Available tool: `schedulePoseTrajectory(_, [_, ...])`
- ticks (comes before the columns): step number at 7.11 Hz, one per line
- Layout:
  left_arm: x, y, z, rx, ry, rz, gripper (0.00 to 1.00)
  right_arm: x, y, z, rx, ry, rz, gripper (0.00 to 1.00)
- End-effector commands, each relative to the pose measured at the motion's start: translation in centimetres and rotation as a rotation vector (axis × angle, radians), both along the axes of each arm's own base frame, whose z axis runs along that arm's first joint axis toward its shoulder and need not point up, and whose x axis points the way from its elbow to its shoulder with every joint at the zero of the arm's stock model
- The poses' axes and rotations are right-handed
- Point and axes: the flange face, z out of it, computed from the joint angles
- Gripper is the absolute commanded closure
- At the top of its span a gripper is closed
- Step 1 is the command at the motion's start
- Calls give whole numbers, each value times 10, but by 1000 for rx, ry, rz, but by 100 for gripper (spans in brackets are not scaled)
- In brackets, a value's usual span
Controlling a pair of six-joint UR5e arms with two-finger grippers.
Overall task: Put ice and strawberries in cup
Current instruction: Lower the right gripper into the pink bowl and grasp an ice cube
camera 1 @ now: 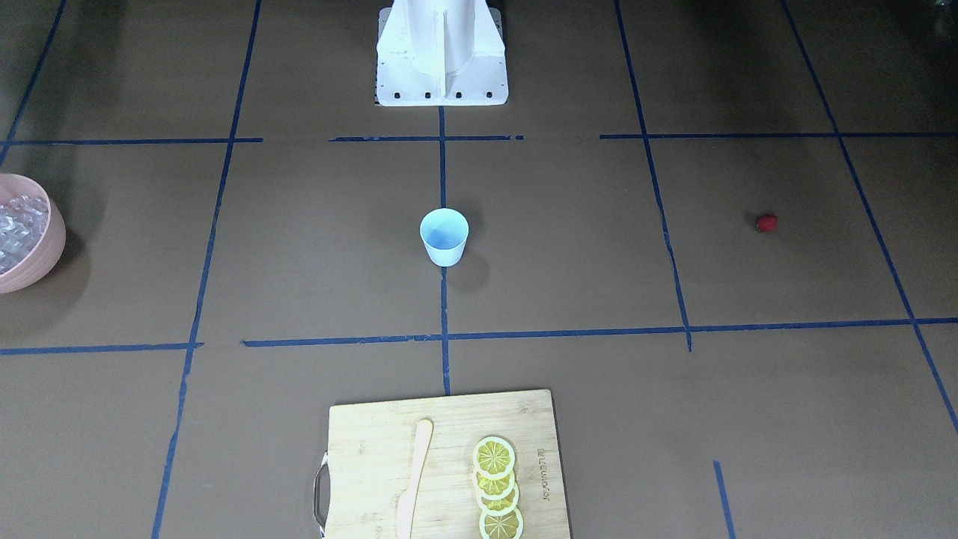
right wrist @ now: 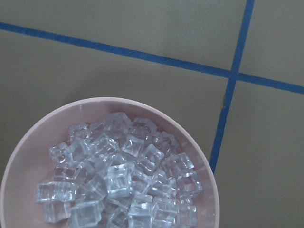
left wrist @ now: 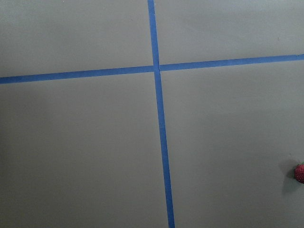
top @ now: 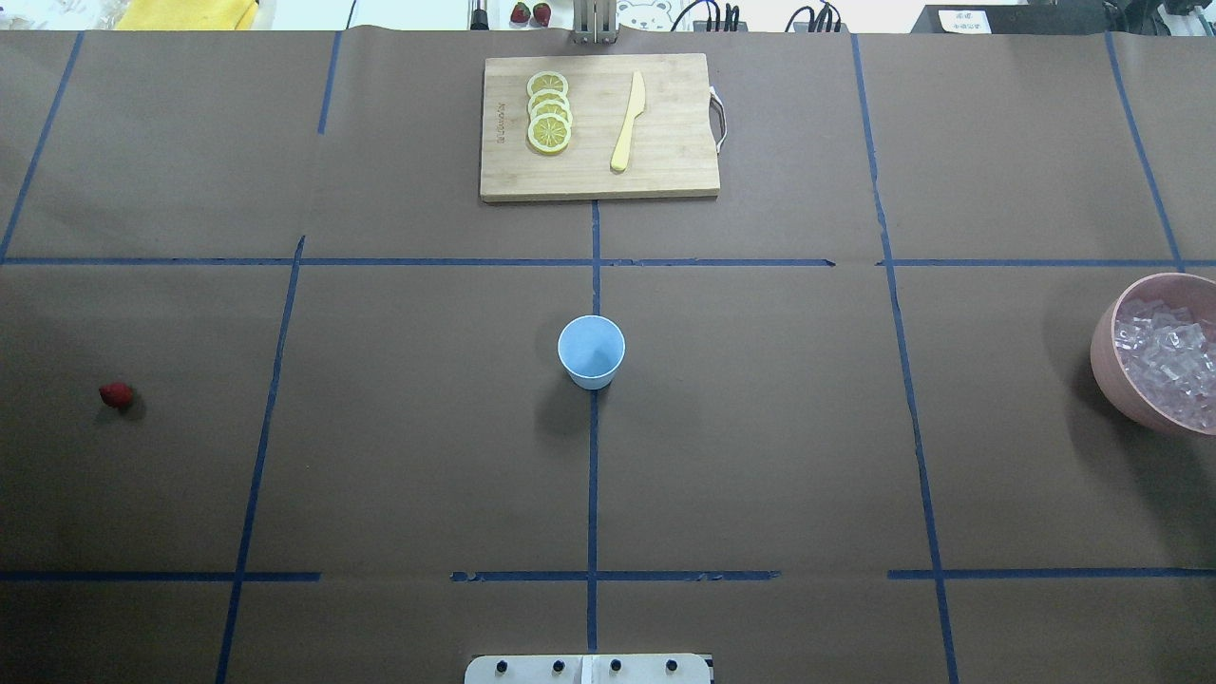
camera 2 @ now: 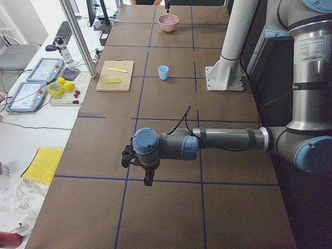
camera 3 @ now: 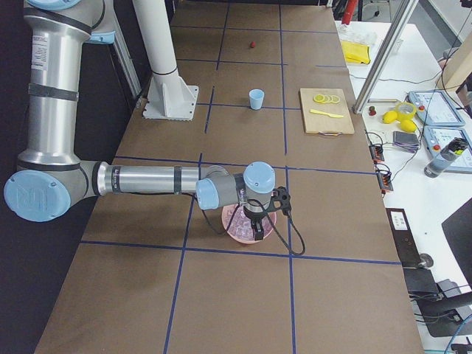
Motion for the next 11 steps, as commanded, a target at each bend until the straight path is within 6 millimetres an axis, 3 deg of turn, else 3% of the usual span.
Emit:
schedulePoseTrajectory(1, [0, 0, -1, 0, 0, -2, 0, -23, 15, 8, 86, 18, -51, 12])
schedulePoseTrajectory(2, [0, 0, -1, 2, 2, -2, 0, -25, 16, 8, 86, 15, -55, 20])
schedulePoseTrajectory(11, [1, -1, 0, 4, 0, 2, 0, -43, 19, 19, 65, 20, -98, 28])
